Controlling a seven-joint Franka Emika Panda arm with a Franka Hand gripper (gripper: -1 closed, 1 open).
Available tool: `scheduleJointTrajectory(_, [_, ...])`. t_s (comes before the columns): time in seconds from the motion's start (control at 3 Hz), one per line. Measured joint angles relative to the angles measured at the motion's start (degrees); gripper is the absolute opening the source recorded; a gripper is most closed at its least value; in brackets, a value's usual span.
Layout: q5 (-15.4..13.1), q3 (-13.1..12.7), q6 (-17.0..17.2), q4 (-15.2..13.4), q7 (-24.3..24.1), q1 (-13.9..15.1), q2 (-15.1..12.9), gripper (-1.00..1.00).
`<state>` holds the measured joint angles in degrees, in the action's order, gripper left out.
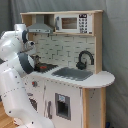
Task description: Play with the kitchen
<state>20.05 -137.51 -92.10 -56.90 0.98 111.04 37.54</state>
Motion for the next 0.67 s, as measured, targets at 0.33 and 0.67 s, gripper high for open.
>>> scheduleJointTrajectory(0.33, [0.0, -3.6, 0.0, 3.0, 0.0, 3.3, 1.5, -1.00])
scheduleJointTrajectory(0.67, [0.0, -5.5, 0.8, 4.0, 0.0, 4.5, 1.6, -1.00])
